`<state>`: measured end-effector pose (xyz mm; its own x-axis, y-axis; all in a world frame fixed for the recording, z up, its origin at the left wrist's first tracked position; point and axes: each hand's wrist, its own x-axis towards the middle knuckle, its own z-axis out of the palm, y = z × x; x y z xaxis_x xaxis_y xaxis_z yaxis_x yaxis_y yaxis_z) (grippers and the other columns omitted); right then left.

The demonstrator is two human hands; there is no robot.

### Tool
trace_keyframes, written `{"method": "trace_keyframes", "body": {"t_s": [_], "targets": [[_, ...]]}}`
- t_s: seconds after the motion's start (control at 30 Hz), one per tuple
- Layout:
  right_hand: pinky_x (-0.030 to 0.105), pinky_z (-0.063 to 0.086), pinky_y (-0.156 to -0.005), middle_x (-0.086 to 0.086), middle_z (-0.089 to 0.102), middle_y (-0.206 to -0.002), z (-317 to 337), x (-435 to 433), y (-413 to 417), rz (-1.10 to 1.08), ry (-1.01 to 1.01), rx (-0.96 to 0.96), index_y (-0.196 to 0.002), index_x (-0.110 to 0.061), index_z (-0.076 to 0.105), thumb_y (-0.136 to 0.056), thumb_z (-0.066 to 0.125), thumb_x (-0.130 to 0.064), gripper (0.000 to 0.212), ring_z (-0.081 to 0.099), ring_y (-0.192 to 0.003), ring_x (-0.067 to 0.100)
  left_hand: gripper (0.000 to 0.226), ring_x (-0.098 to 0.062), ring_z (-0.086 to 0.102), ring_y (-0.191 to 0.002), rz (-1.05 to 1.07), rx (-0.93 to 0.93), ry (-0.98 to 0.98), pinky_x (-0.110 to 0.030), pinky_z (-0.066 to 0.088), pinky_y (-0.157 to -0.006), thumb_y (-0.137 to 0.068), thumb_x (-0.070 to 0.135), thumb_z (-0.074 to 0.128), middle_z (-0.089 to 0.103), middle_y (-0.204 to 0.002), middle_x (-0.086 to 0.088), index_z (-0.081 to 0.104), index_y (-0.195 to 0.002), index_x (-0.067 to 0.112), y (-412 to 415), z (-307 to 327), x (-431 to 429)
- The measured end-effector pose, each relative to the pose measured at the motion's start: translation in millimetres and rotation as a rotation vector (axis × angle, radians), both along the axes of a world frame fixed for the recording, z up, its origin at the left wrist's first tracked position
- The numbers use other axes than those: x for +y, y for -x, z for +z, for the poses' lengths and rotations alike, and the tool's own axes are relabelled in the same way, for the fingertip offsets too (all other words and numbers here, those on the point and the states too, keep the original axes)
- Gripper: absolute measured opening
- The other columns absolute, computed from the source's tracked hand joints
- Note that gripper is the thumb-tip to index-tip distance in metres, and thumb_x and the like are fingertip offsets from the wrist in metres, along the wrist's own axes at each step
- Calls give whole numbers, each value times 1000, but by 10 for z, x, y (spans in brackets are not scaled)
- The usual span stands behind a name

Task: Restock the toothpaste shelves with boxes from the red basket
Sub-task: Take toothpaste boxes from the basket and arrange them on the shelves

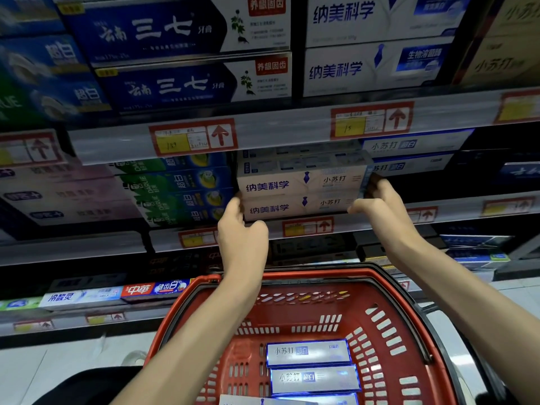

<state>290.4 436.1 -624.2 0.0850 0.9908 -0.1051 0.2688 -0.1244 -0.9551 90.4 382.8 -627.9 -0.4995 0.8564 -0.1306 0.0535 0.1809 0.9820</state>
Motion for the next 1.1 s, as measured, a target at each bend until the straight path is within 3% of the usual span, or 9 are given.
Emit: {"method": "trace_keyframes", "body": {"t_s": [0.17, 0.27, 0.37, 0.47, 0.6, 0.77, 0.87, 1.0, 1.1], "targets": [[21, 43, -84, 0, 67, -126, 4, -21, 7, -7, 3, 10, -136, -14, 53, -86, 63, -3, 52, 61, -116, 17, 73, 3, 44, -123, 12, -12, -15, -12, 34, -99, -92, -15, 48, 53, -142, 8, 39, -156, 17, -5, 12, 3], [20, 42, -82, 0, 67, -126, 16, -23, 3, -6, 8, 11, -136, -13, 52, -86, 63, -2, 52, 61, -113, 14, 71, 2, 45, -123, 19, -15, -24, -8, 36, -96, -92, -14, 48, 54, -145, 7, 40, -156, 18, -16, 15, 9], [17, 41, -79, 0, 67, -125, 42, -29, -7, 10, 15, 22, -135, -14, 53, -87, 62, 1, 51, 60, -110, 7, 63, 0, 50, -118, 46, -1, -28, 3, 37, -76, -96, -10, 47, 57, -134, 11, 45, -152, 19, -2, 11, 4], [23, 44, -88, 1, 66, -130, 53, -60, -30, -3, 35, -9, -139, -16, 50, -85, 64, -3, 57, 60, -120, 19, 60, -5, 51, -126, 60, -1, -45, -10, 39, -90, -98, -10, 44, 57, -137, 7, 48, -150, 19, 45, 34, -41], [47, 41, -115, 4, 51, -151, 80, -225, -42, -94, 14, -73, -158, -23, 31, -86, 69, -12, 82, 49, -137, 24, 48, -8, 61, -119, 62, -81, -29, -22, 47, -101, -97, -7, 49, 66, -127, 6, 63, -135, 19, 168, 47, -168], [42, 54, -102, 3, 59, -132, 86, -667, -12, -67, 79, 68, -148, -23, 47, -87, 71, -1, 69, 62, -119, 20, 27, -16, 75, -99, -126, -220, 103, -31, 57, -91, -97, 9, 53, 79, -103, -3, 75, -110, 18, 265, -119, -379], [35, 57, -95, 8, 68, -121, 66, -825, -19, -7, 193, 188, -137, -19, 58, -86, 71, 1, 56, 68, -113, 20, 24, -18, 75, -93, -321, -84, 138, -29, 55, -84, -99, 12, 53, 79, -96, -7, 75, -107, 14, 212, -311, -437], [33, 57, -90, 8, 72, -118, 18, -907, -39, 38, 222, 156, -128, -19, 64, -85, 71, -5, 46, 70, -111, 18, 22, -3, 66, -73, -655, 221, 177, -22, 52, -72, -96, 3, 57, 76, -89, -4, 73, -108, 12, 126, -884, -562], [37, 57, -93, 9, 71, -119, -22, -942, -53, 48, 233, 143, -126, -18, 64, -81, 75, -11, 47, 70, -111, 20, 27, -4, 67, -79, -912, 573, 361, -26, 52, -73, -92, 23, 58, 75, -97, 5, 72, -115, 24, 193, -1545, -729]]}}
